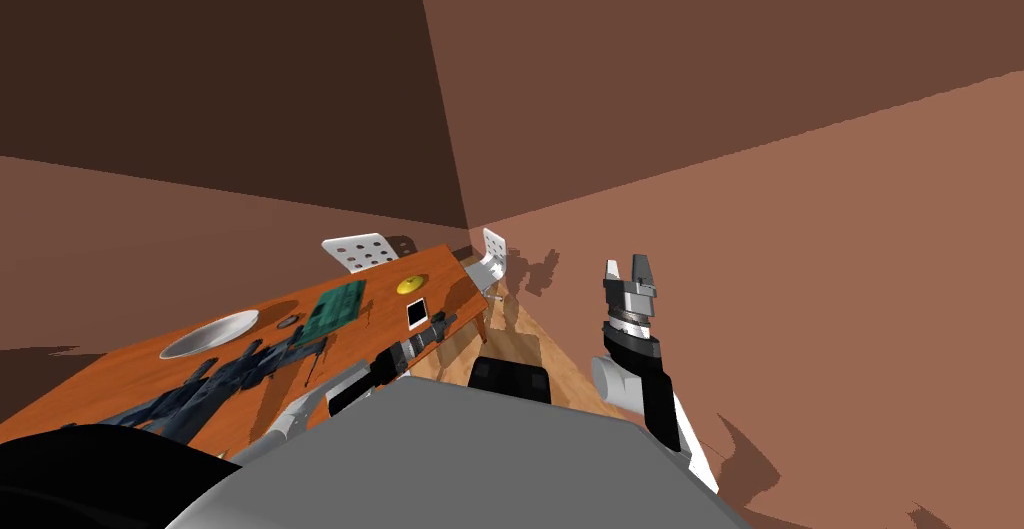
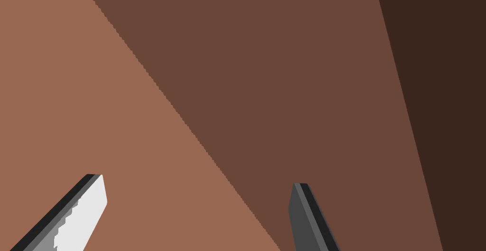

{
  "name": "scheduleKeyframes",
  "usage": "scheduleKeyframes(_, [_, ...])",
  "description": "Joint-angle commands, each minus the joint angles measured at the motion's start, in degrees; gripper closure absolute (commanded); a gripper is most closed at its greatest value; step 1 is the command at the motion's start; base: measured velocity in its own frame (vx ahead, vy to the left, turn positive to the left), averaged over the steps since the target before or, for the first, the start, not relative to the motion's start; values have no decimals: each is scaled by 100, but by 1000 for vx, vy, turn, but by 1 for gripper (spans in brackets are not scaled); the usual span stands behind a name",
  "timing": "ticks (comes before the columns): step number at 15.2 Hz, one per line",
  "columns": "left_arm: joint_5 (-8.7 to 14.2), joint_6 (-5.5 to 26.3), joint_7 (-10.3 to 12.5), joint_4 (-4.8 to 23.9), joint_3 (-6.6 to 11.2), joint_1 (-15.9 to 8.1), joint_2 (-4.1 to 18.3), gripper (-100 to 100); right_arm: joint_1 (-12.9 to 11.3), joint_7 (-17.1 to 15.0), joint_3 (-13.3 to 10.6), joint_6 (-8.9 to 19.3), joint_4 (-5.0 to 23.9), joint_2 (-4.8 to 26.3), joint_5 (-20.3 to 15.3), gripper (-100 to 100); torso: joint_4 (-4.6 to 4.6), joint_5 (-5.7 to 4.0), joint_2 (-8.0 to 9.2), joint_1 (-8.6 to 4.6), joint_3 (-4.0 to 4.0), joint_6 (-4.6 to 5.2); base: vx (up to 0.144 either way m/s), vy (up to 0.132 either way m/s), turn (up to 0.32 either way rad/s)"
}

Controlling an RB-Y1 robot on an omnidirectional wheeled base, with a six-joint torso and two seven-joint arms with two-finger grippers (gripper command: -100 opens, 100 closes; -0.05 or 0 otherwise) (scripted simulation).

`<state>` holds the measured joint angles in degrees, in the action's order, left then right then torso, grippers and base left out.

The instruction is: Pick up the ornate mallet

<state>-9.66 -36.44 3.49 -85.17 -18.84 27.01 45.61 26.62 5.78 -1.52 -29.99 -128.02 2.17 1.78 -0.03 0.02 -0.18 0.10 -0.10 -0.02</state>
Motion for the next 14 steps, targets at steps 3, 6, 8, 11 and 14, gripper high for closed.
scheduleKeyframes(3, [-1,3,0,1,-1,-1,0,-100,0,0,0,0,0,0,0,0,-1,0,-3,1,-2,0,9,5,29])
scheduleKeyframes(6, [58,-66,-338,147,-3,201,380,-100,-2,0,-1,0,0,-1,0,0,3,-3,22,-12,11,6,-89,-36,-219])
scheduleKeyframes(8, [66,-84,-511,244,-11,301,583,-100,-3,0,-1,0,0,-1,0,0,10,-3,51,-12,28,3,-132,-27,-185])
scheduleKeyframes(11, [38,-87,-798,432,-49,468,930,-100,-2,0,-1,0,0,-1,0,0,8,-3,39,-11,22,4,-74,-34,-234])
scheduleKeyframes(14, [-21,-69,-996,581,-98,586,1175,-100,-1,0,-1,0,0,0,0,0,6,-2,27,-6,16,1,-48,-24,-159])
